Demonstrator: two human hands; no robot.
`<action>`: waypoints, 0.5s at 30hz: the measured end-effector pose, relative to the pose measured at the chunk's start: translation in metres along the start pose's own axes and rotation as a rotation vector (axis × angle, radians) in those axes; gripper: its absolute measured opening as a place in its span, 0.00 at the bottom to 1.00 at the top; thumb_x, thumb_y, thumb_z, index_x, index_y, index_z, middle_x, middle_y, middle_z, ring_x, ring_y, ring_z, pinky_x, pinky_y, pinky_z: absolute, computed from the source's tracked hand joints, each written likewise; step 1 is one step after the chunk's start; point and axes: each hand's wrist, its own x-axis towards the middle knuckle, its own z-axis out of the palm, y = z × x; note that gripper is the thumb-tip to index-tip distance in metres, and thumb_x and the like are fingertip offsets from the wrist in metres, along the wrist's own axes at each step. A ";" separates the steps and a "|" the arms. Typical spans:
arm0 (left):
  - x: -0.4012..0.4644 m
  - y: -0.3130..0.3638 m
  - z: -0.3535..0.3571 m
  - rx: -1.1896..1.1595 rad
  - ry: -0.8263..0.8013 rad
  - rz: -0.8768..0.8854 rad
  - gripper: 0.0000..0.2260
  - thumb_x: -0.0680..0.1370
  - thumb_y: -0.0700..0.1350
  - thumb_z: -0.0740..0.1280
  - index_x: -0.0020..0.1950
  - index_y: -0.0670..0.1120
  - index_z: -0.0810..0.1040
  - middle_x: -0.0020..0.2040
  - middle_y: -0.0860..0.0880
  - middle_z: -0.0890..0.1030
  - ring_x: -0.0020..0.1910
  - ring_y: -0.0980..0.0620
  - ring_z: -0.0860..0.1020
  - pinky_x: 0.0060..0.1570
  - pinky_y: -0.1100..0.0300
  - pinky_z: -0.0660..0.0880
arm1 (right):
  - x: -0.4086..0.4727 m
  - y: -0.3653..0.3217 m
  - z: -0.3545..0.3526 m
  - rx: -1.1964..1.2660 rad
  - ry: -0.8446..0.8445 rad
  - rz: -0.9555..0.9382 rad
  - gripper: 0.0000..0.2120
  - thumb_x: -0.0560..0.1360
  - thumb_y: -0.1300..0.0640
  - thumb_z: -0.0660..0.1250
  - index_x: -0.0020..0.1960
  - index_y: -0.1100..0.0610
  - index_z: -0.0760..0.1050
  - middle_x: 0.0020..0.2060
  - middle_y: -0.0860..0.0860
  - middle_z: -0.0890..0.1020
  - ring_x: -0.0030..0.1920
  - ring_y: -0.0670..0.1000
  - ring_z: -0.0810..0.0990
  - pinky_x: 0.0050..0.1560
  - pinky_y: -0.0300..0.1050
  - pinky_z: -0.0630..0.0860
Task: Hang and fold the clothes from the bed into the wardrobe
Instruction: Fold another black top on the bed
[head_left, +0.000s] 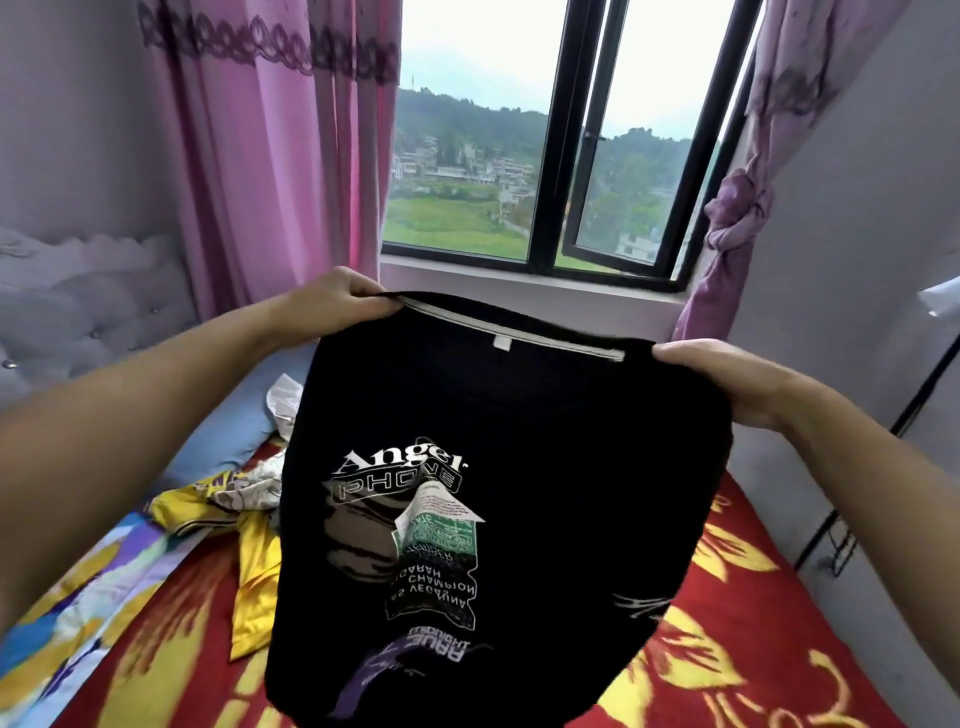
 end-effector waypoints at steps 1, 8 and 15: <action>-0.004 -0.001 -0.004 -0.036 -0.005 -0.016 0.17 0.72 0.59 0.68 0.39 0.45 0.83 0.26 0.53 0.74 0.23 0.59 0.70 0.24 0.70 0.65 | 0.000 -0.003 -0.005 -0.014 -0.086 0.019 0.25 0.68 0.46 0.74 0.55 0.63 0.79 0.43 0.55 0.85 0.39 0.51 0.84 0.37 0.39 0.80; -0.023 -0.004 -0.023 -0.133 -0.287 -0.117 0.26 0.65 0.68 0.72 0.43 0.45 0.82 0.33 0.50 0.76 0.27 0.55 0.72 0.27 0.67 0.70 | 0.001 -0.021 -0.015 -0.176 -0.189 -0.012 0.15 0.70 0.53 0.71 0.54 0.59 0.82 0.47 0.57 0.85 0.42 0.51 0.85 0.41 0.40 0.81; -0.028 -0.006 -0.023 -0.400 -0.380 -0.101 0.19 0.69 0.54 0.76 0.54 0.45 0.82 0.47 0.47 0.83 0.39 0.53 0.82 0.40 0.64 0.80 | 0.001 -0.020 0.008 -0.361 0.154 -0.223 0.14 0.80 0.49 0.60 0.57 0.56 0.79 0.48 0.53 0.85 0.46 0.51 0.84 0.51 0.41 0.79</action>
